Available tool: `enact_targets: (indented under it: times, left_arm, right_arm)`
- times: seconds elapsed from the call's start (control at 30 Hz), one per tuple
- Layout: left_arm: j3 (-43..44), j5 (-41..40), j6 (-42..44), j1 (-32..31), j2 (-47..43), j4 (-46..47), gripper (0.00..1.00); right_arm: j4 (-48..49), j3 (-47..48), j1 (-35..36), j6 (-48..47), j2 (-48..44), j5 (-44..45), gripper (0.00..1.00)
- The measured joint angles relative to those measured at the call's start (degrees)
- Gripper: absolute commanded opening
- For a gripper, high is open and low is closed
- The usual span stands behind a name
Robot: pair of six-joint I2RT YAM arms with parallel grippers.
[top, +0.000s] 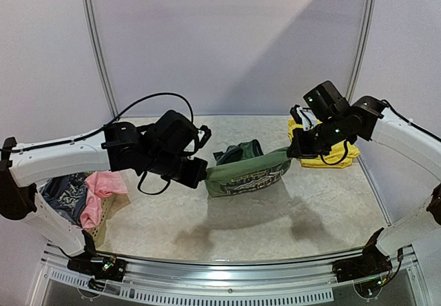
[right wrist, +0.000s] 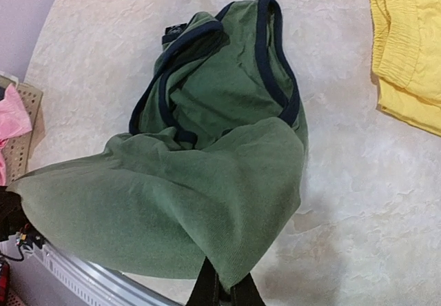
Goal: Fold and stack the mixed laundry pile
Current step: Fold the 2/3-rectangle-folded tank top at the center of the board.
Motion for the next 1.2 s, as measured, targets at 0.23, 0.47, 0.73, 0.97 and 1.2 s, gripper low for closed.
enact_targets:
  times: [0.23,0.47,0.73,0.97,1.2]
  left_arm:
    - [2.9,2.1,2.8,5.6,5.4,-0.7,0.00]
    - [7.9,5.7,5.9,11.3,11.6,-0.6,0.00]
    - [15.2,8.5,9.1,16.3,19.1,-1.6,0.00]
    - [21.7,11.1,11.1,20.7,25.4,-2.9,0.00]
    - [29.1,14.0,12.9,23.2,32.9,-4.9,0.00]
  right_arm:
    - [-3.8,7.6,-0.6,-0.3,10.5,6.1,0.00]
    - [-5.1,14.8,-3.9,-1.6,18.6,7.6,0.00]
    - [-4.8,22.6,-7.3,-3.3,27.6,7.4,0.00]
    - [-4.4,31.0,-9.5,-5.3,36.0,6.2,0.00]
    - [-4.0,33.6,-11.7,-5.9,42.1,5.0,0.00]
